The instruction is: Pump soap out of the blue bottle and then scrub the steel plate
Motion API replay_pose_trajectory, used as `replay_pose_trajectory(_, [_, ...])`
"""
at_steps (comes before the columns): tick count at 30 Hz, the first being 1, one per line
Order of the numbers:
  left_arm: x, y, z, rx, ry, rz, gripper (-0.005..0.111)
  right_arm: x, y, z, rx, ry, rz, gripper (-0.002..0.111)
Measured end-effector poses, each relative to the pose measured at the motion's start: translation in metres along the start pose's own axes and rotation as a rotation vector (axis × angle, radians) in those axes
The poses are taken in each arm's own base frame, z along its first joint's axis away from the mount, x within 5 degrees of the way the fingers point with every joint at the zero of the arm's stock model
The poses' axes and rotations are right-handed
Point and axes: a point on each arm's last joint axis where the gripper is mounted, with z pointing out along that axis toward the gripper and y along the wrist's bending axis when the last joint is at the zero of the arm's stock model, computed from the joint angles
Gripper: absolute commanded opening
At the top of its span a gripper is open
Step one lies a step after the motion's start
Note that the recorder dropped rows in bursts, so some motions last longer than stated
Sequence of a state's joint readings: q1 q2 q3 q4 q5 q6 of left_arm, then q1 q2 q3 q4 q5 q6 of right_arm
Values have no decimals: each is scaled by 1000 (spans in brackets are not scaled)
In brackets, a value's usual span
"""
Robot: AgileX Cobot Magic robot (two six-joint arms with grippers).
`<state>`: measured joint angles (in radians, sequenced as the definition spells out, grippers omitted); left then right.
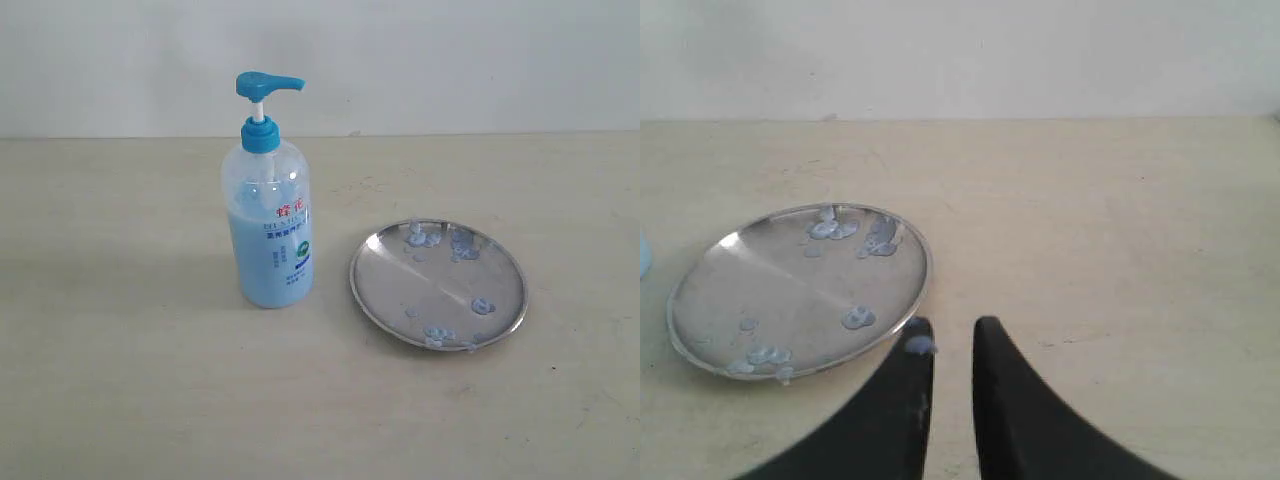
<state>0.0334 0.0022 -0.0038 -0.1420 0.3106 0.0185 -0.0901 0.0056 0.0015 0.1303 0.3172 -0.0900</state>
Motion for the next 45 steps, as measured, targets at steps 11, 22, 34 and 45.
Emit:
replay_pose_trajectory(11, [-16,-8,-2,147,-139,-692,4,0,0,0,0,0,0,5])
replay_pose_trajectory(22, [-39,10,-4,11,-422,-605,4,0,0,0,0,0,0,5])
replay_pose_trajectory(34, [-31,-38,180,202,169,-101,4,0,0,0,0,0,0,5])
replay_pose_trajectory(45, [30,-94,209,589,10,237,39,0,0,0,0,0,0,5])
